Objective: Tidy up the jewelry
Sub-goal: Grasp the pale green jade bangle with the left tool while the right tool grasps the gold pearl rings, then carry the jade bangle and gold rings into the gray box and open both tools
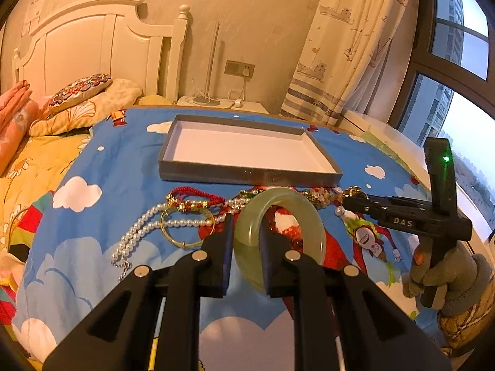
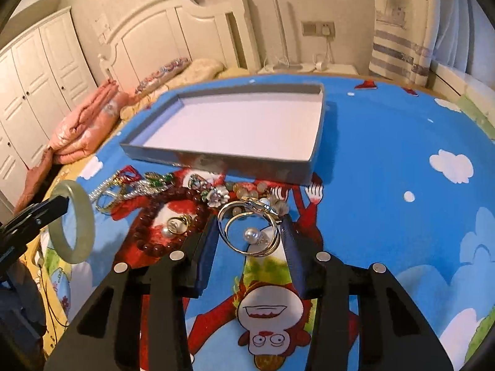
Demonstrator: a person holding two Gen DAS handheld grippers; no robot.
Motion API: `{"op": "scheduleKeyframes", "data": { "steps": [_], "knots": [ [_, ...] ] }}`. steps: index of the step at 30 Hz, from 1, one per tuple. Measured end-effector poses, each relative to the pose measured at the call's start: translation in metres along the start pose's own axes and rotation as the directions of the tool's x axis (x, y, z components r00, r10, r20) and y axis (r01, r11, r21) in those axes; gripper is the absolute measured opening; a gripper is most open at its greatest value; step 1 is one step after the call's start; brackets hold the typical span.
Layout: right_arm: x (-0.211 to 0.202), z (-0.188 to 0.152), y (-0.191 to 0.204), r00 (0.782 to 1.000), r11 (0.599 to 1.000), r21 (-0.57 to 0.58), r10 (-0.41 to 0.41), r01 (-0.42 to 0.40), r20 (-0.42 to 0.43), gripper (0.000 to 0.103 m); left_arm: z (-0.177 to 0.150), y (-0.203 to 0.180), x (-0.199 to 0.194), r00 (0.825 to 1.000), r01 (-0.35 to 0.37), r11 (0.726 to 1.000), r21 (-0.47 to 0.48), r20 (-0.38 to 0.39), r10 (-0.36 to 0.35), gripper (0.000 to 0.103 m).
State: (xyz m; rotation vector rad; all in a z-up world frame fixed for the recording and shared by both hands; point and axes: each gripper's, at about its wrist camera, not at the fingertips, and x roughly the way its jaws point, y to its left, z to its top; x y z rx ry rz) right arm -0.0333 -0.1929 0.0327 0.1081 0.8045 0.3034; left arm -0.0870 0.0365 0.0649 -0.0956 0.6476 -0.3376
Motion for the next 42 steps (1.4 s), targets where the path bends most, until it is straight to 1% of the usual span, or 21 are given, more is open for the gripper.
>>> {"op": "scheduleKeyframes", "data": {
  "steps": [8, 12, 16, 26, 30, 35, 39, 42],
  "knots": [
    [-0.006, 0.011, 0.003, 1.0, 1.0, -0.016, 0.0, 0.001, 0.029, 0.041, 0.019, -0.008, 0.004, 1.0, 0.004, 0.999, 0.032, 0.02, -0.004, 0.015],
    [-0.004, 0.02, 0.007, 0.999, 0.999, -0.048, -0.008, 0.01, 0.043, 0.041, 0.032, -0.007, 0.014, 1.0, 0.013, 1.0, 0.023, 0.021, -0.013, 0.015],
    [0.004, 0.033, 0.006, 0.999, 0.998, -0.062, -0.014, 0.017, 0.049, 0.041, 0.051, -0.007, 0.03, 1.0, 0.02, 1.0, 0.018, 0.019, -0.02, 0.015],
    [0.042, 0.072, -0.005, 0.998, 0.998, -0.026, -0.047, 0.048, 0.036, 0.041, 0.103, -0.005, 0.083, 1.0, -0.023, 0.999, 0.041, -0.006, 0.023, 0.015],
    [0.054, 0.083, -0.005, 0.998, 0.998, -0.03, -0.059, 0.06, 0.03, 0.041, 0.117, 0.001, 0.104, 0.999, -0.033, 0.999, 0.023, -0.024, 0.034, 0.015],
    [0.066, 0.091, -0.006, 0.998, 0.998, -0.029, -0.063, 0.064, 0.02, 0.041, 0.121, 0.014, 0.128, 0.998, -0.038, 0.999, -0.021, -0.06, 0.037, 0.015],
    [0.079, 0.096, -0.01, 0.997, 0.997, -0.022, -0.071, 0.071, -0.009, 0.041, 0.121, 0.026, 0.151, 0.994, -0.046, 0.996, -0.075, -0.104, 0.038, 0.015],
    [0.087, 0.098, -0.013, 0.996, 0.996, -0.024, -0.082, 0.081, -0.03, 0.041, 0.12, 0.03, 0.162, 0.99, -0.058, 0.994, -0.09, -0.132, 0.046, 0.016]
  ]
}}
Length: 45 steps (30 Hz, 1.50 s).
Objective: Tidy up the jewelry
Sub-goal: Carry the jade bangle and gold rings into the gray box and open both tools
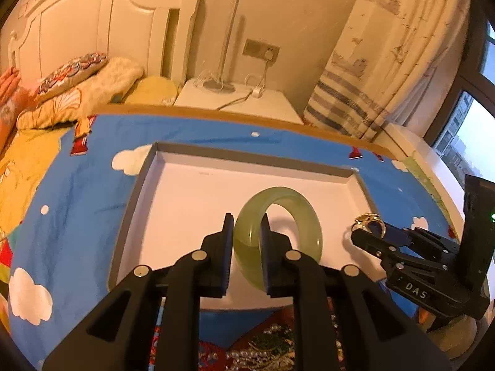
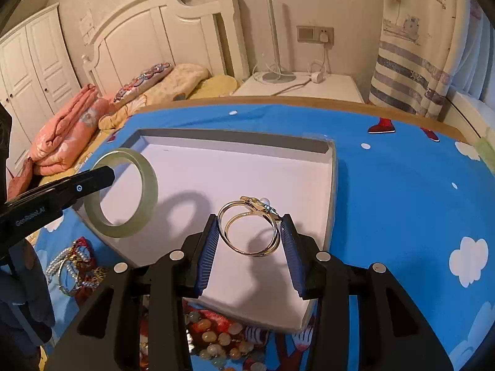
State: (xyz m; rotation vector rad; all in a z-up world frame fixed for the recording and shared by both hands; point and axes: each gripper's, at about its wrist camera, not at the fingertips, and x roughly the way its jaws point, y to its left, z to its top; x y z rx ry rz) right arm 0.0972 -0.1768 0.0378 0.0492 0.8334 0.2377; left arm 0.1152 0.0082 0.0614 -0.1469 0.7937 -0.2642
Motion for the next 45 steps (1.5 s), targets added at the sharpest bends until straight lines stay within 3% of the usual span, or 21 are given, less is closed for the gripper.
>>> {"op": "scheduleKeyframes", "data": {
  "steps": [11, 36, 39, 40, 41, 43, 45],
  "knots": [
    [0.015, 0.004, -0.005, 0.999, 1.0, 0.005, -0.023, 0.023, -0.038, 0.041, 0.005, 0.005, 0.027, 0.998, -0.038, 0.999, -0.024, -0.055, 0.036, 0.017],
    [0.031, 0.009, 0.003, 0.997, 0.999, -0.015, -0.033, 0.032, -0.064, 0.042, 0.01, 0.006, 0.038, 0.992, -0.103, 0.995, -0.018, -0.075, 0.101, 0.015],
    [0.029, 0.011, 0.0, 0.998, 1.0, 0.008, -0.023, 0.023, -0.061, 0.045, 0.01, 0.004, 0.035, 0.989, -0.13, 0.992, -0.002, -0.074, 0.129, 0.016],
    [0.025, 0.012, -0.001, 0.998, 0.999, 0.016, -0.028, 0.029, -0.052, 0.051, 0.011, 0.004, 0.032, 0.989, -0.131, 0.991, 0.0, -0.069, 0.131, 0.016],
    [0.022, 0.013, -0.003, 0.999, 0.999, 0.022, -0.035, 0.036, -0.042, 0.059, 0.012, 0.004, 0.029, 0.989, -0.136, 0.991, 0.001, -0.064, 0.135, 0.018],
    [0.013, 0.015, -0.007, 0.999, 0.999, 0.036, -0.029, 0.029, -0.018, 0.061, 0.014, 0.005, 0.021, 0.988, -0.151, 0.989, 0.003, -0.044, 0.151, 0.033],
    [0.002, 0.019, -0.01, 1.0, 0.999, 0.04, -0.03, 0.03, 0.005, 0.061, 0.017, 0.005, 0.008, 0.986, -0.169, 0.986, 0.01, -0.008, 0.169, 0.054]
  ]
}}
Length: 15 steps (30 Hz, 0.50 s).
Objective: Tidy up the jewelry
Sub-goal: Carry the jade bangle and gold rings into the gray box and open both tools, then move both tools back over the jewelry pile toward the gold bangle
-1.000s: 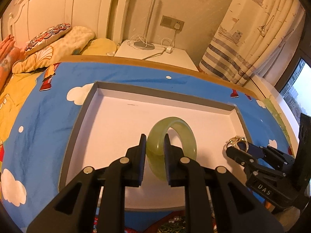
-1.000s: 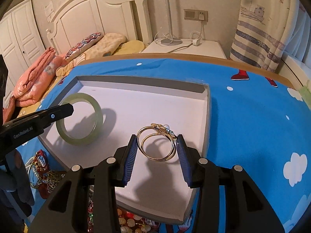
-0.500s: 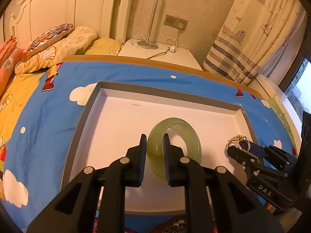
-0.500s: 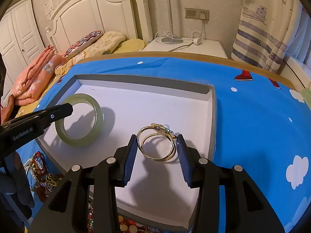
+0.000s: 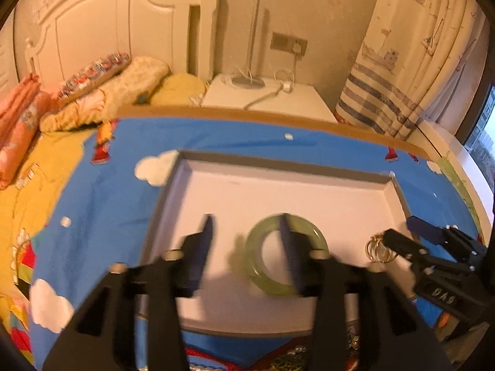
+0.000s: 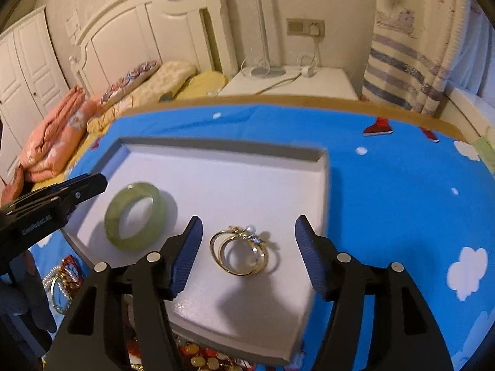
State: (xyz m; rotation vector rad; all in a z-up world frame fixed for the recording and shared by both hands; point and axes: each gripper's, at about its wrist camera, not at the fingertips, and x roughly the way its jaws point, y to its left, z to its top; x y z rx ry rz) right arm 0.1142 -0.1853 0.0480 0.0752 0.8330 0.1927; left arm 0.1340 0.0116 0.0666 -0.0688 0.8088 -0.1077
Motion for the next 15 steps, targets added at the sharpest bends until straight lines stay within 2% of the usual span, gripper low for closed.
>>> {"op": "scheduleKeyframes", "data": {
  "steps": [2, 4, 9, 12, 15],
  "knots": [
    [-0.009, 0.004, -0.003, 1.0, 1.0, 0.002, 0.001, -0.001, 0.016, 0.061, 0.004, 0.001, -0.008, 1.0, -0.013, 1.0, 0.01, 0.013, 0.013, 0.06],
    [-0.017, 0.007, -0.005, 1.0, 1.0, 0.004, 0.004, -0.004, 0.029, 0.061, 0.008, 0.003, -0.016, 0.999, -0.026, 0.999, 0.023, 0.02, 0.026, 0.073],
    [-0.044, 0.006, -0.003, 0.997, 1.0, -0.018, 0.016, -0.015, 0.072, 0.063, 0.012, 0.014, -0.042, 0.998, -0.058, 0.996, 0.06, 0.04, 0.056, 0.089],
    [-0.054, -0.002, -0.001, 0.996, 0.999, -0.027, 0.032, -0.03, 0.078, 0.067, 0.008, 0.03, -0.06, 0.995, -0.085, 0.994, 0.071, 0.054, 0.081, 0.094],
    [-0.059, -0.017, 0.004, 0.996, 0.998, -0.034, 0.056, -0.054, 0.07, 0.068, -0.005, 0.054, -0.076, 0.996, -0.073, 0.996, 0.044, 0.053, 0.07, 0.097]
  ]
}}
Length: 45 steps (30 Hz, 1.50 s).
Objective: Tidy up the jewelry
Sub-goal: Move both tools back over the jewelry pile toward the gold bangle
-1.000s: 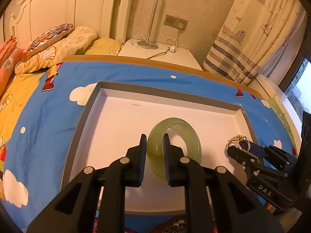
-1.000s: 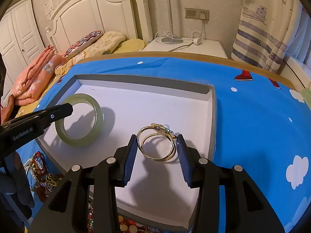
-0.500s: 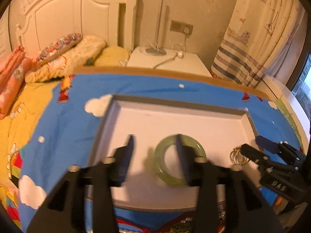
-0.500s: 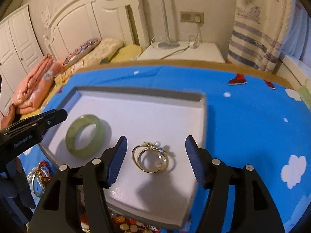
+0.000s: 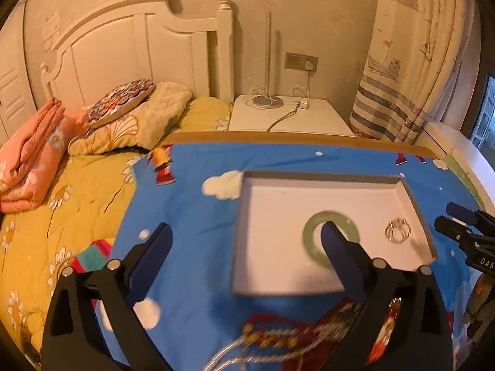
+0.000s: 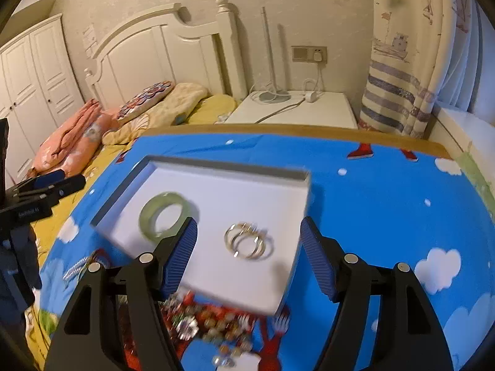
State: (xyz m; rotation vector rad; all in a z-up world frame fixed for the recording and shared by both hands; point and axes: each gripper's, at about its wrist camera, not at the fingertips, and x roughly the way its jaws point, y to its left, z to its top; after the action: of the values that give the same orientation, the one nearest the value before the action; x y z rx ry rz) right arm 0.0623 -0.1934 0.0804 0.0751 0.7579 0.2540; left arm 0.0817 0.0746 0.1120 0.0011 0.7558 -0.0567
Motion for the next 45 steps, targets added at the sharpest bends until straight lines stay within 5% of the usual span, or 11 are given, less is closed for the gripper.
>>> {"op": "scheduleKeyframes", "data": {
  "steps": [12, 18, 22, 32, 40, 45],
  "knots": [
    [0.004, -0.067, 0.076, 0.984, 0.982, -0.128, 0.12, -0.137, -0.134, 0.071, -0.121, 0.082, -0.025, 0.993, 0.059, 0.979, -0.197, -0.089, -0.078, 0.099],
    [0.01, -0.086, 0.145, 0.945, 0.929, -0.231, 0.239, -0.289, -0.222, 0.07, -0.149, 0.077, -0.028, 0.989, 0.053, 0.993, -0.107, -0.13, -0.066, 0.099],
    [0.022, -0.094, 0.174, 0.935, 0.911, -0.271, 0.245, -0.312, -0.255, 0.07, -0.151, 0.077, -0.027, 0.988, 0.054, 0.995, -0.086, -0.137, -0.065, 0.099],
    [0.038, -0.088, 0.239, 0.94, 0.786, -0.525, 0.217, -0.327, -0.262, 0.037, -0.156, 0.091, -0.037, 0.992, 0.029, 0.995, -0.094, -0.121, -0.04, 0.099],
    [0.055, -0.083, 0.251, 0.926, 0.755, -0.553, 0.196, -0.352, -0.322, 0.036, -0.166, 0.101, -0.042, 0.991, 0.021, 0.993, -0.117, -0.13, -0.036, 0.099],
    [0.054, -0.088, 0.245, 0.917, 0.759, -0.538, 0.196, -0.367, -0.348, 0.01, -0.167, 0.102, -0.043, 0.991, 0.027, 0.992, -0.123, -0.125, -0.042, 0.099]
  ]
}}
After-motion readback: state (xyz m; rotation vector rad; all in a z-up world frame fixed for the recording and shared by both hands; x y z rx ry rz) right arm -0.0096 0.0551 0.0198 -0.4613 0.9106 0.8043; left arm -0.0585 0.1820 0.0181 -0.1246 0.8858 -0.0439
